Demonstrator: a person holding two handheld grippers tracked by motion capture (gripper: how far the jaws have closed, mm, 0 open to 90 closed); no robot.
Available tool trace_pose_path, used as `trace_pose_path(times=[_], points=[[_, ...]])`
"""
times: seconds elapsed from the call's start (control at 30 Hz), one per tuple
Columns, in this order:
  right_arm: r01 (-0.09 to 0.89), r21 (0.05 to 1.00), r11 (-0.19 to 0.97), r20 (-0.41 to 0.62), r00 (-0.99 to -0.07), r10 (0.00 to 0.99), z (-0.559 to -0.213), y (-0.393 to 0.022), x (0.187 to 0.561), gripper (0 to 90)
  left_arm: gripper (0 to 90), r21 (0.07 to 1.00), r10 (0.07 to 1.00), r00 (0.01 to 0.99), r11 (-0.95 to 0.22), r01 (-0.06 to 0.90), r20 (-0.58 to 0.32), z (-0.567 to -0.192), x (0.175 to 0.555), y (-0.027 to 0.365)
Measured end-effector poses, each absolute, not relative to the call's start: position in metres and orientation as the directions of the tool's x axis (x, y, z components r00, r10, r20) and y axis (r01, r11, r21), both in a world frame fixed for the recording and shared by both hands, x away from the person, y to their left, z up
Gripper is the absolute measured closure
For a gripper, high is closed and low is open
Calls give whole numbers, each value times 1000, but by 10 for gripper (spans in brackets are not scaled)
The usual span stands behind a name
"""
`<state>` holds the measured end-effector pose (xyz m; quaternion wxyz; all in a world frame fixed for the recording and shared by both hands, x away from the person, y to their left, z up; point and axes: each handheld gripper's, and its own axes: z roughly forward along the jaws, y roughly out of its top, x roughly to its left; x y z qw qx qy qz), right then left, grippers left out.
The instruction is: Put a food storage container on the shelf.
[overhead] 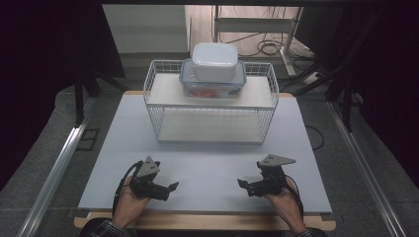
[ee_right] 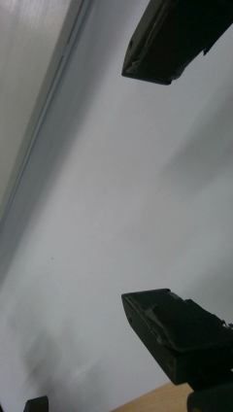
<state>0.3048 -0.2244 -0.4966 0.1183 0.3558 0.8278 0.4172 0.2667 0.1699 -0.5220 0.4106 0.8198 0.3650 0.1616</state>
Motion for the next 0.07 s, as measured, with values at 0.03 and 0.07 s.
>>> trace_pose_path(times=[0.03,0.07], points=[[493,772,401,99,-716,691,-497,-224,305,0,9,787,730,682,-395,473,-43,-523,267,170],[494,769,405,95,-715,693,-498,-224,306,0,8,785,728,684,-394,478,-51,-524,268,170]])
